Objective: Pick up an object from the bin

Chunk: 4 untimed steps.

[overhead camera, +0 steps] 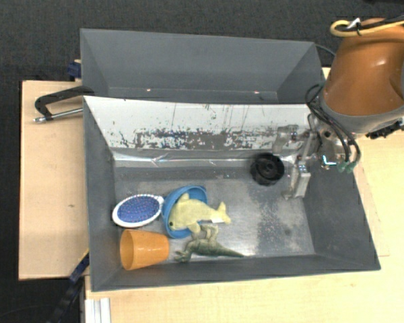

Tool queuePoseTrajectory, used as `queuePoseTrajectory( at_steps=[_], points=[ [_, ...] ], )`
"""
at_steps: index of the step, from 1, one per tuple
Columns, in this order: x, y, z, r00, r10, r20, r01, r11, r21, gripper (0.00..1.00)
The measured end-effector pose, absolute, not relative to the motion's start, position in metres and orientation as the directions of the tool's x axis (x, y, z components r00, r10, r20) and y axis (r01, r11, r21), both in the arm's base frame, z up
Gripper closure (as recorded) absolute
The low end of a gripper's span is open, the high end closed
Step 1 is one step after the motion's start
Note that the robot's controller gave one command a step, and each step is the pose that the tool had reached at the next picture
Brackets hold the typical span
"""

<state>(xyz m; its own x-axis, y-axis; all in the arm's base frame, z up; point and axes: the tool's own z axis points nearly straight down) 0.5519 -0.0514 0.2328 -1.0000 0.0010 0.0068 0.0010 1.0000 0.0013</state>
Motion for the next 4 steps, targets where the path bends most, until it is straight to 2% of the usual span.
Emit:
queuePoseTrajectory(
  at_steps=[1,2,3,4],
  points=[
    [0.601,-0.046,0.134,-0.999,0.050,0.006,0.050,0.999,0.002,0.00],
    [0.592,-0.092,0.076,-0.998,-0.055,-0.026,-0.056,0.998,0.005,0.00],
    [0.596,-0.110,0.073,-0.982,0.189,-0.011,0.189,0.982,0.003,0.00],
    [0.599,-0.122,0.071,-0.993,0.121,-0.001,0.121,0.993,0.001,0.00]
  ],
)
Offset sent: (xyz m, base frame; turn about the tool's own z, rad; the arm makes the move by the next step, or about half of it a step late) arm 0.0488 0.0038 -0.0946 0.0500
